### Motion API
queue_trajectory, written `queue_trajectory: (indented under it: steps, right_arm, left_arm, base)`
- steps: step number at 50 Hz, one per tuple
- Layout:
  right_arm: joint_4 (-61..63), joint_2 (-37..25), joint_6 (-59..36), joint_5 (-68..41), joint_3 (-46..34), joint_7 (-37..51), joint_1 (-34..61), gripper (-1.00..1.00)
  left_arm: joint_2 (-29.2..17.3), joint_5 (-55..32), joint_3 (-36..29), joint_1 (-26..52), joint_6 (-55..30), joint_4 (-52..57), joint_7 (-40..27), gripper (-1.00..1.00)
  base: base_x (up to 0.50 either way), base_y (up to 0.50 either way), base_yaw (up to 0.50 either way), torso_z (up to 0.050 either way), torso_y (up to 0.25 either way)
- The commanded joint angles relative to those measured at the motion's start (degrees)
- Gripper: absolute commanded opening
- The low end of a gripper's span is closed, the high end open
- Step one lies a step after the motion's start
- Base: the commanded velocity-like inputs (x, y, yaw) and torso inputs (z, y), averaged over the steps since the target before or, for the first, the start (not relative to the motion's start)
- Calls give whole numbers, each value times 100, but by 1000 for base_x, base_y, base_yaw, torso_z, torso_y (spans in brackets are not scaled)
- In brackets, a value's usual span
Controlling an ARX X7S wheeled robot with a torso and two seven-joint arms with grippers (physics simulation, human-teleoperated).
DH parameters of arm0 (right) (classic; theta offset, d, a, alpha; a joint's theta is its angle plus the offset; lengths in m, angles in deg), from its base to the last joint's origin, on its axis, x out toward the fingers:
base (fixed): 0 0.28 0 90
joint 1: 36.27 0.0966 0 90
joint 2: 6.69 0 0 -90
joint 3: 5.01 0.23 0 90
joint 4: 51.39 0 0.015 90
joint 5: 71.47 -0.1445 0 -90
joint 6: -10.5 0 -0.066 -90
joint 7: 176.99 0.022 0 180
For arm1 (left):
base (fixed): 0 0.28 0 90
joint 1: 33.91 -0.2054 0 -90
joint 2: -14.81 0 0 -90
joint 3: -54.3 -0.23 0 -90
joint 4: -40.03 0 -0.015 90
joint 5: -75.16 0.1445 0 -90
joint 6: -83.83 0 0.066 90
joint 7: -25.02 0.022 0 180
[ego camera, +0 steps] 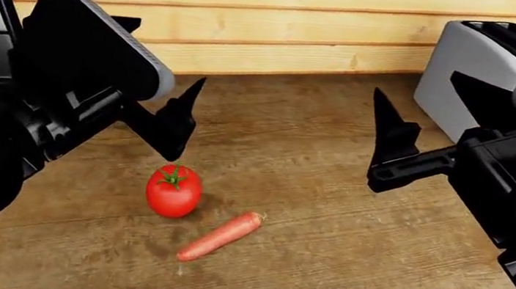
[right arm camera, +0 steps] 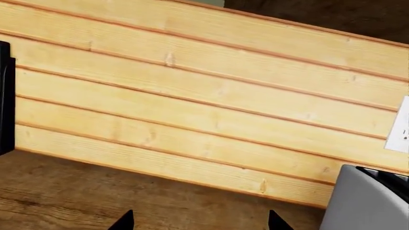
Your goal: Pick the tomato, carrot from the counter and place them in the cabinet. Then close the cabinet.
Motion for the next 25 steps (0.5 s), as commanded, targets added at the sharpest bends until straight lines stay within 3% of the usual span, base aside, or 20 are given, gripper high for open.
queue_trajectory:
  steps: [1,25]
  right_arm:
    - [-48,-40,17,-231,75,200,16,100]
    - [-75,-253,227,-474,143,407,-170,100]
  left_arm:
    - [-23,-39,-6,-47,38,0,-25,100]
    - [-401,-128,-337,-317,320,58,152,100]
  base:
    - [0,0,0,0,0]
    - [35,-5,0,0,0]
